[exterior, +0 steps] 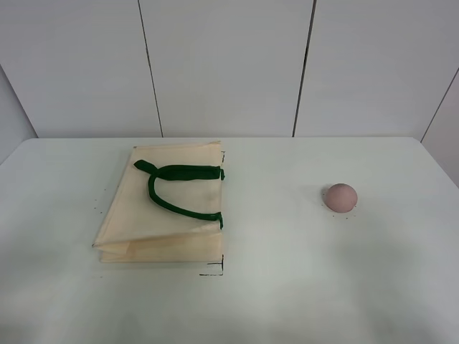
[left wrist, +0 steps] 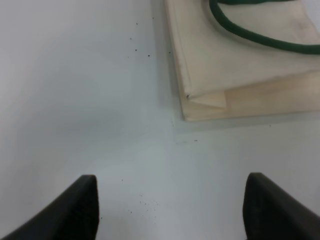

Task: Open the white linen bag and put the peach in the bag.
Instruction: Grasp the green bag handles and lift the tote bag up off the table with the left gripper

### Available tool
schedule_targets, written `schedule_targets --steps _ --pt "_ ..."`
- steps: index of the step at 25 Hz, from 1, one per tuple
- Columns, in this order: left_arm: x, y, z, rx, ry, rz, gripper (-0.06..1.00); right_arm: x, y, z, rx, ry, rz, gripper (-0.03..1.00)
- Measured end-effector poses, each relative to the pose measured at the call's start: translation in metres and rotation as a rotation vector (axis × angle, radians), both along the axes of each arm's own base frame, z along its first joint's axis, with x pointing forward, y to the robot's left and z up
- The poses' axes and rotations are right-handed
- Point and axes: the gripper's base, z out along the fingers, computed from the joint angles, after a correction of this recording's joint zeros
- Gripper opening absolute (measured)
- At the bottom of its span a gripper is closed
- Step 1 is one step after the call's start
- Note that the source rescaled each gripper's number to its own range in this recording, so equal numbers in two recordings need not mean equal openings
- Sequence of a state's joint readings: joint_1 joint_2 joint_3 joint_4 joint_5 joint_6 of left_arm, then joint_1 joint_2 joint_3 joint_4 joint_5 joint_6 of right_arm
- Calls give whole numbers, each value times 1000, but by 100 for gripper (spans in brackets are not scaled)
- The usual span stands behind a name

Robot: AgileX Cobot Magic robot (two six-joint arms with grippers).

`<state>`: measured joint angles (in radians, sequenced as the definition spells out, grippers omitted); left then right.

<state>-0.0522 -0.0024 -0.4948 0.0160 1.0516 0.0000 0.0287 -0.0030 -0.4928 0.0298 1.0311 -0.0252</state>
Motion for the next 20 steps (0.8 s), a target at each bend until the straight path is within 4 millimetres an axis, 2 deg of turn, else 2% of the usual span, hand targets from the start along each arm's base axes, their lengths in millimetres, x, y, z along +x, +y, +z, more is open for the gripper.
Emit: schedule_targets --steps 10,13,16,20 --pt "0 0 1 0 -4 0 98 0 0 0 0 0 0 100" --pt "4 0 10 1 17 0 98 0 0 0 0 0 0 100" --pt "22 -1 27 4 101 -1 98 0 0 0 0 0 0 100" --pt "71 -4 49 12 260 -1 98 0 0 0 0 0 0 100"
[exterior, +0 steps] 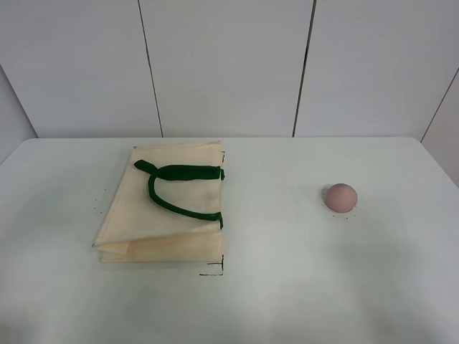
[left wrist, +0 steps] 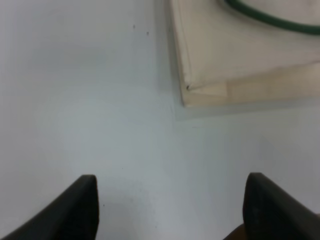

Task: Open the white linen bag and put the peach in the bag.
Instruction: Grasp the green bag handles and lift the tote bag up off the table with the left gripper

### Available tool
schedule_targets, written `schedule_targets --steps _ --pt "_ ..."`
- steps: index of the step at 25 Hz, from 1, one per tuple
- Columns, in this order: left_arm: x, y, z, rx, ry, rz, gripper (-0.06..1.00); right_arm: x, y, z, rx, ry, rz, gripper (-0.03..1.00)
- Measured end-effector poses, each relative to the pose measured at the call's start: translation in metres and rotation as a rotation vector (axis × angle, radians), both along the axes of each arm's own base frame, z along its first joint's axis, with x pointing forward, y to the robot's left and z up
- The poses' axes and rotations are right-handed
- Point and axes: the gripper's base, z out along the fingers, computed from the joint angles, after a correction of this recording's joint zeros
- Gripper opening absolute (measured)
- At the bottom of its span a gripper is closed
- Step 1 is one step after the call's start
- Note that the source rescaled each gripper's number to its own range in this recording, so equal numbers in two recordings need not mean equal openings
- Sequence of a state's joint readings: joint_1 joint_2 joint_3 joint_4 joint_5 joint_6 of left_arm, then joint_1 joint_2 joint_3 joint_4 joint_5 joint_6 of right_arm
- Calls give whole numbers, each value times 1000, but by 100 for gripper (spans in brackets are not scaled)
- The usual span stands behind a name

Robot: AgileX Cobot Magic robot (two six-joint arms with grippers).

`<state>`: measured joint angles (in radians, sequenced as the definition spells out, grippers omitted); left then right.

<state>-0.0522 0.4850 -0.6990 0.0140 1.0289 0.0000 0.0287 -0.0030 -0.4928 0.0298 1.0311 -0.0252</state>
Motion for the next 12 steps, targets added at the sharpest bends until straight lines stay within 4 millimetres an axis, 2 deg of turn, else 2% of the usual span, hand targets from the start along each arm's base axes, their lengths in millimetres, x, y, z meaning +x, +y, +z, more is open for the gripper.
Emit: schedule_targets --steps 2,6,12 --pt "32 -2 5 4 76 0 98 0 0 0 0 0 0 100" --pt "112 -6 2 12 221 -1 98 0 0 0 0 0 0 100" --pt "232 -12 -29 20 384 -2 98 0 0 0 0 0 0 100"
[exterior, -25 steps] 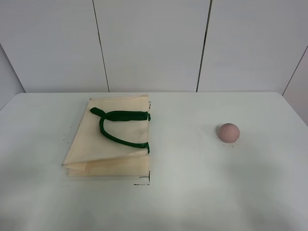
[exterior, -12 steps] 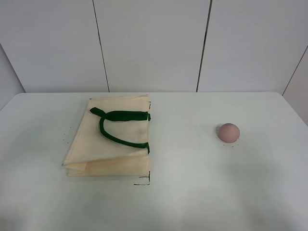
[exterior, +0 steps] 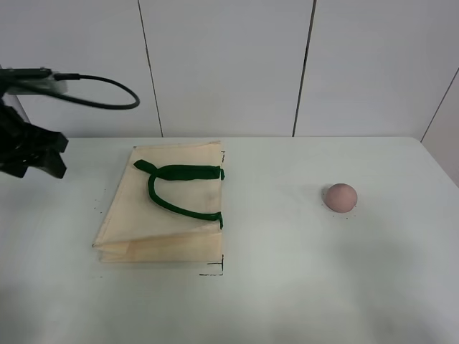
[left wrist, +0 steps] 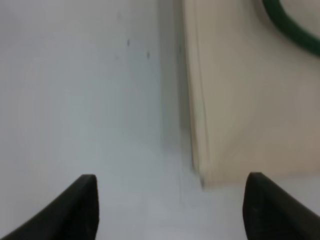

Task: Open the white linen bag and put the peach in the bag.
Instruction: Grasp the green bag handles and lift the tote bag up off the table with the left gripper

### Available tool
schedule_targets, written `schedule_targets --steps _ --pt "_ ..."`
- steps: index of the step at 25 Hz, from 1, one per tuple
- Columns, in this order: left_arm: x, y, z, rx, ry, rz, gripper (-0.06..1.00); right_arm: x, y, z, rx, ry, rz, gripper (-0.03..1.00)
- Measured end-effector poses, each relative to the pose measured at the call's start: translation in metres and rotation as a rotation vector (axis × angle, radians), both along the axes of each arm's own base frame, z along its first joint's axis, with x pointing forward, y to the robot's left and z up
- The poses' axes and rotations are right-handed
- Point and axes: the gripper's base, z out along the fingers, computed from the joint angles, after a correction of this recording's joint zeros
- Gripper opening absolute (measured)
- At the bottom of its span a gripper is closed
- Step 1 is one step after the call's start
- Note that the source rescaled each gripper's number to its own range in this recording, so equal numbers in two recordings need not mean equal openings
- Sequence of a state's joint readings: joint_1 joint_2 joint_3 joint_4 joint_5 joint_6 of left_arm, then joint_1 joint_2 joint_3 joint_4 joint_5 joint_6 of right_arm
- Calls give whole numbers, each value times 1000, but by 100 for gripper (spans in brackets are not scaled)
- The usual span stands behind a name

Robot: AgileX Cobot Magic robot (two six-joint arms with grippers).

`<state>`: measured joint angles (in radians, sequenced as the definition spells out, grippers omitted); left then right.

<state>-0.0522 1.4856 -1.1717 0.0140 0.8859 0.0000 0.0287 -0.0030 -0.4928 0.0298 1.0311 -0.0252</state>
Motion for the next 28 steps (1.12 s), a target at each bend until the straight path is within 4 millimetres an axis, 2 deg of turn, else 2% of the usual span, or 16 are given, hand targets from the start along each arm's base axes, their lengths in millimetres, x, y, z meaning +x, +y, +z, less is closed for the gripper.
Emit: schedule_targets --steps 4,6,8,11,14,18,23,28 --pt "61 -5 -18 0 26 -4 98 0 0 0 0 0 0 100" --pt "84 -11 -20 -6 17 5 98 0 0 0 0 0 0 100" --pt "101 -22 -24 -16 14 14 98 0 0 0 0 0 0 100" --pt "120 -49 -32 -36 7 21 98 0 0 0 0 0 0 100" --pt "130 -80 -45 -58 26 29 98 0 0 0 0 0 0 100" --pt "134 -105 -74 -57 97 37 98 0 0 0 0 0 0 100" --pt "135 -121 -106 -30 162 21 98 0 0 0 0 0 0 100" --pt "139 -121 -127 -1 190 48 98 0 0 0 0 0 0 100"
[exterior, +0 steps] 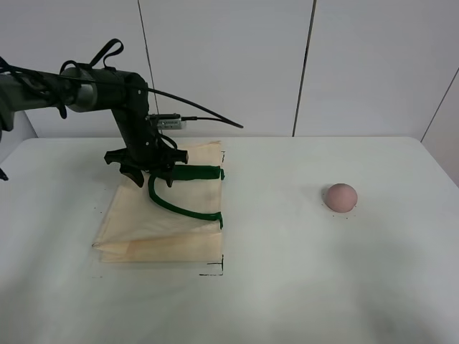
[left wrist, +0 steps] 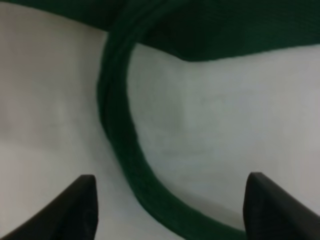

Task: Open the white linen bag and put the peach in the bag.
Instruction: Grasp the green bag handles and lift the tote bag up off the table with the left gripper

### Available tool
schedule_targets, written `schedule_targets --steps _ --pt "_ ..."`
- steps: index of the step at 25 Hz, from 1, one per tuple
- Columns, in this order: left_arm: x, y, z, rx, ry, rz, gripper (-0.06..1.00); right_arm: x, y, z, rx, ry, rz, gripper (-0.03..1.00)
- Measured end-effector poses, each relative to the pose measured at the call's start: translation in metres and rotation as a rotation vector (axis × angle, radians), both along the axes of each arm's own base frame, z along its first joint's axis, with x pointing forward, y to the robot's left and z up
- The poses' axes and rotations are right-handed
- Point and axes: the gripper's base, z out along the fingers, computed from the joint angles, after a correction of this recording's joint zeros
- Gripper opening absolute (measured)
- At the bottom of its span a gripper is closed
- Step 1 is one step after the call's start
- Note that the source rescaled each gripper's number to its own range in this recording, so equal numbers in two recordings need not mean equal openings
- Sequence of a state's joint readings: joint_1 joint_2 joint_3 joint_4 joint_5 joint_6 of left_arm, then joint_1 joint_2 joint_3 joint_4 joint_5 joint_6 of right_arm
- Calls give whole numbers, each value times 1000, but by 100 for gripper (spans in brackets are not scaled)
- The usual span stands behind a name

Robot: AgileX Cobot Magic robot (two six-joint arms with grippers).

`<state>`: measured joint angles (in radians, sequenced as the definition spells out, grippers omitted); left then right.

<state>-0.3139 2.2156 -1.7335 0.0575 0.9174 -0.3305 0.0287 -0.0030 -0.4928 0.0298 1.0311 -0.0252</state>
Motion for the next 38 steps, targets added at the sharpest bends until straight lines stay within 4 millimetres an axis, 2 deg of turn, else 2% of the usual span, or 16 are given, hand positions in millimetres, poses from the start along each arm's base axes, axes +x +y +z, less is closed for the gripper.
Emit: schedule_targets --steps 9,13,17,19,21,23,25,26,27,31,33,35,38 --pt "6 0 -24 10 -3 11 98 0 0 0 0 0 0 100" --pt "10 1 -43 23 6 4 98 0 0 0 0 0 0 100" --pt "10 1 -47 25 11 5 98 0 0 0 0 0 0 100" --pt "10 1 -47 25 11 5 94 0 0 0 0 0 0 100" --pt "10 1 -47 24 10 10 79 0 0 0 0 0 0 100" --pt "10 2 -46 29 10 27 54 0 0 0 0 0 0 100" --pt "11 2 -45 36 8 51 20 0 0 0 0 0 0 100" --pt "10 3 -45 42 7 62 6 0 0 0 0 0 0 100" --pt "10 4 -45 50 7 70 0 0 0 0 0 0 0 100" --pt "9 6 -38 76 7 70 0 0 0 0 0 0 0 100" --pt "8 7 -25 81 5 71 0 0 0 0 0 0 0 100" --pt "9 8 0 72 -29 57 0 0 0 0 0 0 0 100" --pt "10 6 55 35 -118 4 0 0 0 0 0 0 0 100"
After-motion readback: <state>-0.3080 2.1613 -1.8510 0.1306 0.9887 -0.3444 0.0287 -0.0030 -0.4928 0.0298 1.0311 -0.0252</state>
